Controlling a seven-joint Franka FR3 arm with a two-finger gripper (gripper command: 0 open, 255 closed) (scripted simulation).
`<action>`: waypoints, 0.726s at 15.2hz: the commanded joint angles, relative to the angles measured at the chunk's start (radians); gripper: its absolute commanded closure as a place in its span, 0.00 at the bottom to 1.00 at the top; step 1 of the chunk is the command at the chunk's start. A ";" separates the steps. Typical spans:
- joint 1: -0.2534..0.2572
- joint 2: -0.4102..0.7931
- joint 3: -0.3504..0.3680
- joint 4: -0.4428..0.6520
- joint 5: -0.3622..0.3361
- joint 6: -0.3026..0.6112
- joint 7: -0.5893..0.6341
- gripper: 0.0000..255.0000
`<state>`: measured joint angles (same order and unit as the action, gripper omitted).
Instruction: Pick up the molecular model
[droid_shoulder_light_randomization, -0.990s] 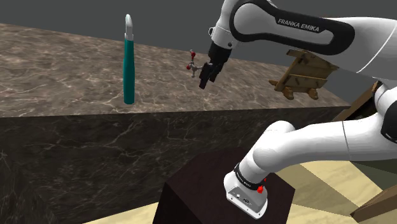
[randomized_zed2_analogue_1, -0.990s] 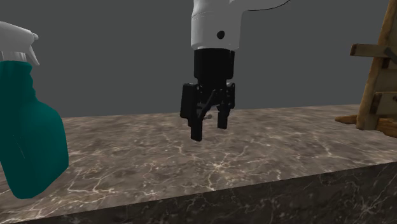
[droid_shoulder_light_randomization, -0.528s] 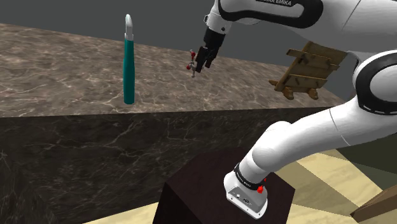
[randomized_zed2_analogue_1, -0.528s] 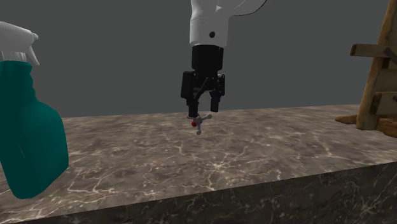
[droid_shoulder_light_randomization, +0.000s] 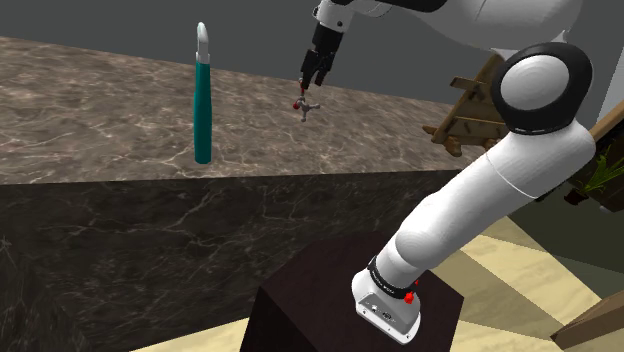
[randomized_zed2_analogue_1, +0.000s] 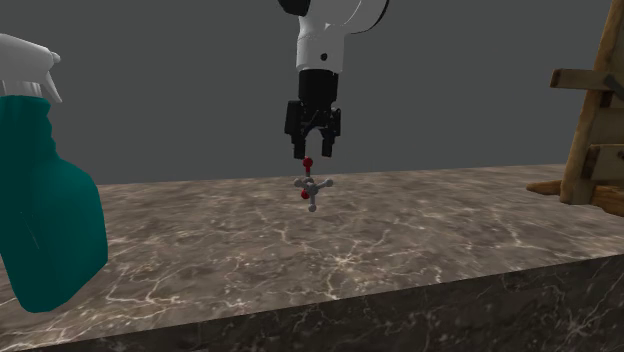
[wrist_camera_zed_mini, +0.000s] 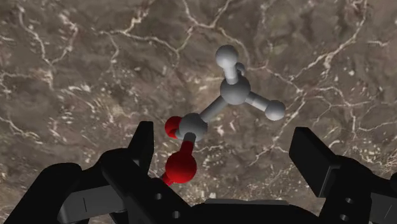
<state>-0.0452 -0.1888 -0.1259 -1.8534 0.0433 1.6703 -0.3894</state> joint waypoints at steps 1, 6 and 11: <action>-0.005 0.083 -0.015 0.113 0.014 -0.035 -0.027 0.00; -0.010 0.117 -0.023 0.119 0.022 -0.009 -0.045 0.00; -0.010 0.110 -0.022 0.049 0.021 0.054 -0.048 0.00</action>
<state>-0.0544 -0.0793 -0.1469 -1.7964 0.0646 1.7146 -0.4350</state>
